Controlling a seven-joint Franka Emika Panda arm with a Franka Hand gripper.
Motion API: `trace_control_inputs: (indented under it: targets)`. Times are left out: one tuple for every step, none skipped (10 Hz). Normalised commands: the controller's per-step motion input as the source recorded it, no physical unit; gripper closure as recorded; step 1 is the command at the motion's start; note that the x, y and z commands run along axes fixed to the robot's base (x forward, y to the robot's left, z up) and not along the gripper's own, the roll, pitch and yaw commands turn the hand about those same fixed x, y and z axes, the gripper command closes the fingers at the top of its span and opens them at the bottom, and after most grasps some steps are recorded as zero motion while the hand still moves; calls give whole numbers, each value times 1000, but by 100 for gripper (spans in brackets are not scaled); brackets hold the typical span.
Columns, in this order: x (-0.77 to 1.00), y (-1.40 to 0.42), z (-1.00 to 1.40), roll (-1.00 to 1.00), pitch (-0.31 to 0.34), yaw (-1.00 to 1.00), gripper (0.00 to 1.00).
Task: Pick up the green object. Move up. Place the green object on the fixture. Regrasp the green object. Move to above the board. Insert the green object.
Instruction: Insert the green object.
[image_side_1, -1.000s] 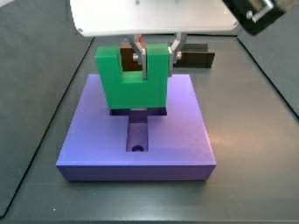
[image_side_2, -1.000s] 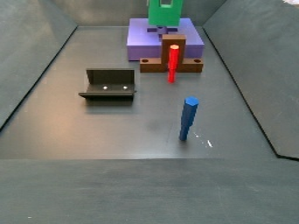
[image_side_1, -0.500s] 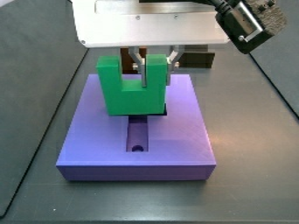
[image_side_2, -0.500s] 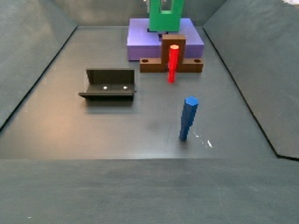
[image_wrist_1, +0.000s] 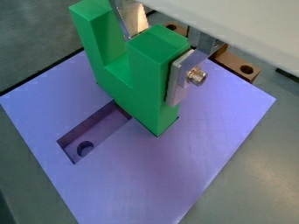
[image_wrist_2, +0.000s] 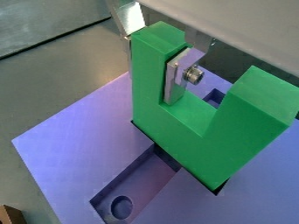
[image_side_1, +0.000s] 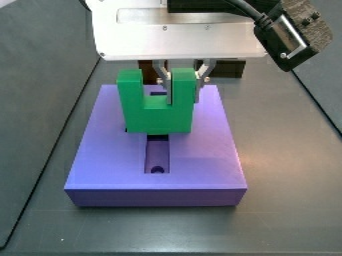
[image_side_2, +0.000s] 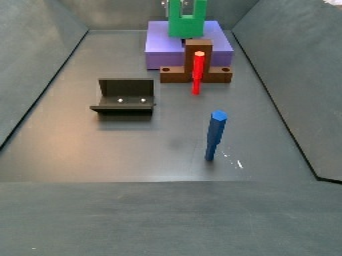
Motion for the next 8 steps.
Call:
trace_control_inputs:
  targets:
    - [0,0,-203,43,0,-14,100]
    - [0,6,-277,0,0,0,100]
    - [-49,49,-503,0,-34,0,100]
    - [-120,26,-686,20,-60,-29,100]
    - [-54,29,-683,10,-36,-40,100]
    - [0,26,-677,0,-21,-57,100]
    - [0,9,-514,0,-13,-51,100]
    - [0,0,0,0,0,0,100]
